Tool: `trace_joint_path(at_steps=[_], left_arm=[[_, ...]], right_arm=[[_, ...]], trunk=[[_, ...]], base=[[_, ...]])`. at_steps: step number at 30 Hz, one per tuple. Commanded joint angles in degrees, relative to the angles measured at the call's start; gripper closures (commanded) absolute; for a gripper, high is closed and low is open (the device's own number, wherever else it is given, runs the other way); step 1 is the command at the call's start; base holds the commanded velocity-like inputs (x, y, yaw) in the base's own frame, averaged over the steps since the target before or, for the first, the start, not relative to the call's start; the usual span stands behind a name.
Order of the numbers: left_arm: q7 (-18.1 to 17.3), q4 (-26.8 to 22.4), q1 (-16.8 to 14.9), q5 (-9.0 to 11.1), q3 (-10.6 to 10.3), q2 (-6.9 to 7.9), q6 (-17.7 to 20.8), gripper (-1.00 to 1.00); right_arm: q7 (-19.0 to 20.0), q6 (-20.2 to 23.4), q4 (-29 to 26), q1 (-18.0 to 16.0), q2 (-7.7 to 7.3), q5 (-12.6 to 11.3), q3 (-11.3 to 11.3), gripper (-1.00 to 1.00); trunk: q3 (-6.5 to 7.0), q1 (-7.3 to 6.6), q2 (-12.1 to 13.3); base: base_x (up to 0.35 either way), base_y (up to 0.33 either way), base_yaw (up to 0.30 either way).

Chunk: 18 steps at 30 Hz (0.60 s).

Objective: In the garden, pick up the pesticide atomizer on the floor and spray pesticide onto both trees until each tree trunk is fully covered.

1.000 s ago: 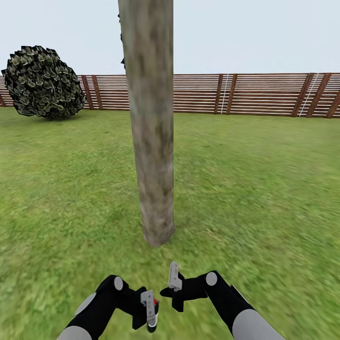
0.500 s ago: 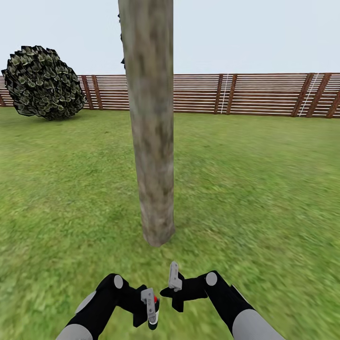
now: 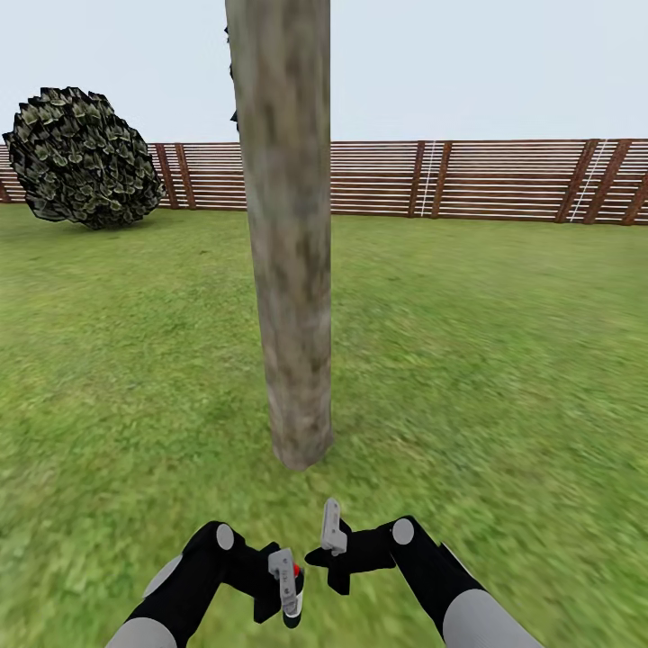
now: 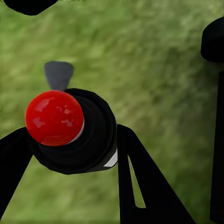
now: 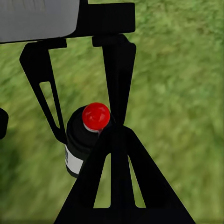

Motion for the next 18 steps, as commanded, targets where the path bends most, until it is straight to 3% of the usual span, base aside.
trace_joint_path(at_steps=[1,10,14,18], left_arm=[[-0.01,0.00,0.00,0.02,0.01,0.00,-0.03,1.00],[0.01,0.00,0.00,0.30,0.03,-0.08,-0.07,1.00],[0.00,0.00,0.00,3.60,-0.08,0.05,-0.17,1.00],[-0.03,0.02,0.00,4.50,-0.13,0.08,-0.24,1.00]], right_arm=[[0.00,0.00,0.00,0.00,0.00,0.00,-0.01,1.00],[0.00,0.00,0.00,0.00,0.00,0.00,-0.02,1.00],[0.00,0.00,0.00,0.00,0.00,0.00,-0.02,1.00],[0.00,0.00,0.00,0.00,0.00,0.00,0.00,1.00]], trunk=[[0.00,0.00,0.00],[0.00,0.00,0.00],[0.00,0.00,0.00],[0.00,0.00,0.00]], base=[[0.000,0.000,0.000],[0.000,0.000,0.000],[0.000,0.000,0.000],[0.000,0.000,0.000]])
